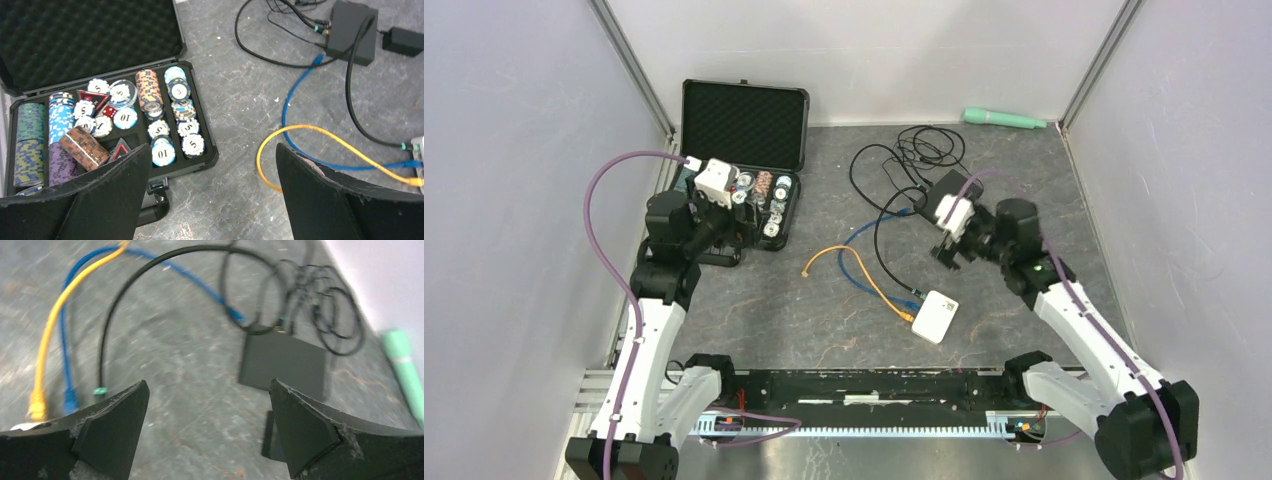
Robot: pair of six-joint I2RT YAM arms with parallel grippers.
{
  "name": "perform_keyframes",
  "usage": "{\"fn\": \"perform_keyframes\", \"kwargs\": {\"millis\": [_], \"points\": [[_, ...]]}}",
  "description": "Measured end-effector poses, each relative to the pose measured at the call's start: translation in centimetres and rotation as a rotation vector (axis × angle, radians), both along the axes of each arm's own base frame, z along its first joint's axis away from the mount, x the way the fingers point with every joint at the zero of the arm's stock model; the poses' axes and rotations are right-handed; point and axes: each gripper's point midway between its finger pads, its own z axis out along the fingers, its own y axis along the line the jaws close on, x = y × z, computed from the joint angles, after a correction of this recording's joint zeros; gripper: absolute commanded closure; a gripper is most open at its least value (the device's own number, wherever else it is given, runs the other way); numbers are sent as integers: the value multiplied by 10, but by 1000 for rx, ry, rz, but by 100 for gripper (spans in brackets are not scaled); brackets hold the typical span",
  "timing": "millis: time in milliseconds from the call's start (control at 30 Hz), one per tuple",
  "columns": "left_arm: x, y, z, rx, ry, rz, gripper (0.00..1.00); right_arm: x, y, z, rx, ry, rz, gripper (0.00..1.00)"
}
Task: Pull the plug from the switch port
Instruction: Move the switch port to the center of the board.
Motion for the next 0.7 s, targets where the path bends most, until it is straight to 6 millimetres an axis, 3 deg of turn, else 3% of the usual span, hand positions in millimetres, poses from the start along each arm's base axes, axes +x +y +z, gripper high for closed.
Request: {"fn": "perform_keyframes", "kwargs": {"millis": [100, 167, 233, 333, 500, 700], "points": [[-3, -3, -7, 30, 17, -38, 0, -23, 17, -36, -102, 41, 100, 2], [-4, -6, -11, 35, 31, -62, 0, -40, 14, -73, -165, 111, 127, 2], [-5, -8, -14, 38, 38, -83, 0, -48, 15, -90, -188, 149, 142, 1], [-5, -13, -17, 39, 45, -119, 0, -58, 23, -116, -227, 225, 183, 10], [-6, -18, -20, 37, 54, -152, 0, -68, 37, -146, -292, 319, 240, 22], [-7, -21, -20, 35, 53, -175, 0, -62, 45, -147, -320, 317, 243, 27]]}}
